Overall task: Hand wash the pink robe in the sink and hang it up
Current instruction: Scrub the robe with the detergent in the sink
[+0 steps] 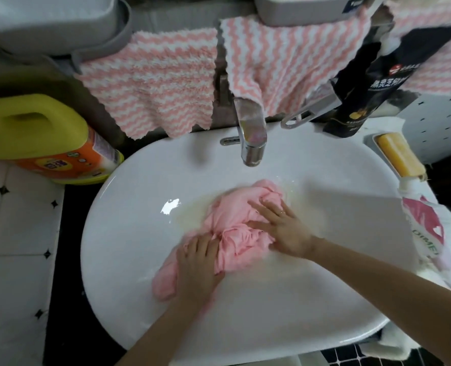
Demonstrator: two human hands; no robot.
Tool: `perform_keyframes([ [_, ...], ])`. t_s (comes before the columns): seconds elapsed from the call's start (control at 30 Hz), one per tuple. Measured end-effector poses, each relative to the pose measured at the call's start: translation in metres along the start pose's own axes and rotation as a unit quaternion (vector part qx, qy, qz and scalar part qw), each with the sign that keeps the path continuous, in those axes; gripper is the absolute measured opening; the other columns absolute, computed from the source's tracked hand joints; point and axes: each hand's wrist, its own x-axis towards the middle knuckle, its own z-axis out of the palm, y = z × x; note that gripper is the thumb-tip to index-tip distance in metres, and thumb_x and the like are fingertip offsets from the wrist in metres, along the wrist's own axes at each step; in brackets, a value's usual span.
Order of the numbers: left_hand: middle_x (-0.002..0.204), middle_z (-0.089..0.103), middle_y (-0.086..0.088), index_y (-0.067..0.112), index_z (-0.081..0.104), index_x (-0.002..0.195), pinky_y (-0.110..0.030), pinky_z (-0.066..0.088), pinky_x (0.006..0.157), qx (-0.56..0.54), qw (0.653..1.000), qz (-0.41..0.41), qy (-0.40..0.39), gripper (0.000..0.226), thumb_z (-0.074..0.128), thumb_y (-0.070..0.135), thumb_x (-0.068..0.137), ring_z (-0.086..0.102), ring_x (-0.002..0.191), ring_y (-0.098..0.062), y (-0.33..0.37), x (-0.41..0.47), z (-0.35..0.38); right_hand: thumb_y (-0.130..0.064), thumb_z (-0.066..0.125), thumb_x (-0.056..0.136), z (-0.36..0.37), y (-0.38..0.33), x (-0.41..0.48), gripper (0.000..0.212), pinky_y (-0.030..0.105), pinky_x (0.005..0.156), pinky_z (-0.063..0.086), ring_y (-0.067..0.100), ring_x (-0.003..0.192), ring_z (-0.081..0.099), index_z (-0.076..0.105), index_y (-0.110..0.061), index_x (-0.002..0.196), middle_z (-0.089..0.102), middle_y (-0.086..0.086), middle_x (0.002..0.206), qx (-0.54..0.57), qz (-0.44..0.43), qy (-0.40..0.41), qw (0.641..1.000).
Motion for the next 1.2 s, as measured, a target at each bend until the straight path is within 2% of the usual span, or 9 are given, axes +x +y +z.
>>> perform_keyframes([
  [0.13,0.093,0.07,0.0,0.02,0.064,0.106,-0.035,0.049,0.071,-0.2,0.979,-0.025,-0.041,0.058,0.054,0.053,0.06,0.066,0.083,-0.025,-0.012,0.004,-0.003,-0.025,0.07,0.062,-0.008,-0.001,0.005,0.041,0.042,0.073,0.057,0.031,0.098,0.066,0.072,-0.017,0.102,0.068,0.009,0.112,0.076,-0.027,0.118,0.99],
  [0.23,0.102,0.066,0.003,0.026,0.05,0.115,-0.028,0.053,0.075,-0.458,0.876,-0.131,-0.077,0.061,0.063,0.044,0.059,0.064,0.091,-0.016,-0.014,0.005,-0.025,-0.029,0.05,0.077,-0.034,0.001,0.015,0.037,0.034,0.083,0.05,0.03,0.101,0.063,0.068,-0.013,0.105,0.069,0.009,0.106,0.209,0.069,0.015,0.975],
  [0.4,0.091,0.059,0.001,0.006,0.054,0.117,-0.014,0.049,0.064,-0.613,0.732,-0.245,-0.169,0.07,0.07,0.05,0.065,0.06,0.084,-0.013,-0.015,0.023,-0.045,-0.028,0.068,0.084,-0.069,0.03,0.041,0.026,0.039,0.087,0.049,0.027,0.094,0.063,0.06,-0.013,0.103,0.066,0.009,0.1,0.487,0.246,-0.14,0.826],
  [0.43,0.093,0.058,-0.002,0.002,0.055,0.12,-0.017,0.05,0.066,-0.587,0.744,-0.27,-0.172,0.081,0.069,0.062,0.067,0.058,0.084,-0.015,-0.017,0.024,-0.043,-0.032,0.073,0.08,-0.07,0.035,0.044,0.035,0.04,0.088,0.05,0.028,0.094,0.064,0.061,-0.011,0.105,0.067,0.009,0.1,0.495,0.277,-0.144,0.811],
  [0.57,0.137,0.04,-0.007,0.019,0.051,0.131,-0.037,0.032,0.104,-0.176,0.976,-0.13,-0.015,0.081,0.054,0.07,0.068,0.035,0.129,-0.024,-0.021,0.026,-0.039,-0.056,0.074,0.071,-0.064,0.023,0.041,0.073,0.038,0.1,0.039,0.033,0.118,0.05,0.051,-0.022,0.131,0.05,0.013,0.129,0.288,0.425,0.04,0.857],
  [0.7,0.144,0.042,-0.01,0.02,0.039,0.143,-0.046,0.042,0.097,-0.127,0.988,-0.075,-0.048,0.113,0.034,0.088,0.052,0.045,0.127,-0.031,0.009,0.019,-0.033,-0.075,0.056,0.071,-0.033,-0.046,0.039,0.086,0.05,0.104,0.03,0.04,0.132,0.031,0.028,-0.039,0.145,0.022,0.018,0.151,0.297,0.471,0.106,0.824],
  [0.83,0.135,0.054,-0.001,0.02,0.053,0.131,-0.037,0.049,0.086,-0.093,0.993,-0.051,-0.044,0.095,0.057,0.073,0.052,0.057,0.11,-0.022,0.013,0.01,-0.015,-0.059,0.056,0.082,-0.006,-0.074,0.048,0.053,0.036,0.071,0.043,0.038,0.09,0.058,0.059,-0.02,0.117,0.053,0.017,0.119,0.253,0.413,0.17,0.858],
  [1.03,0.14,0.046,-0.009,0.028,0.049,0.132,-0.049,0.039,0.097,-0.08,0.989,-0.108,0.067,0.089,0.06,0.073,0.056,0.044,0.127,-0.029,0.004,-0.001,-0.012,-0.022,0.071,0.085,-0.024,-0.074,0.02,0.028,0.005,0.076,0.041,0.01,0.095,0.061,0.063,-0.014,0.111,0.062,-0.013,0.107,0.542,0.293,0.323,0.719],
  [1.2,0.105,0.066,-0.012,0.012,0.05,0.119,-0.023,0.038,0.083,-0.166,0.967,-0.183,0.062,0.085,0.043,0.06,0.049,0.062,0.1,-0.025,0.006,0.0,-0.015,-0.04,0.061,0.081,-0.01,-0.115,0.027,0.031,0.036,0.088,0.048,0.022,0.106,0.058,0.064,-0.021,0.105,0.063,-0.002,0.117,0.359,0.055,0.268,0.892],
])
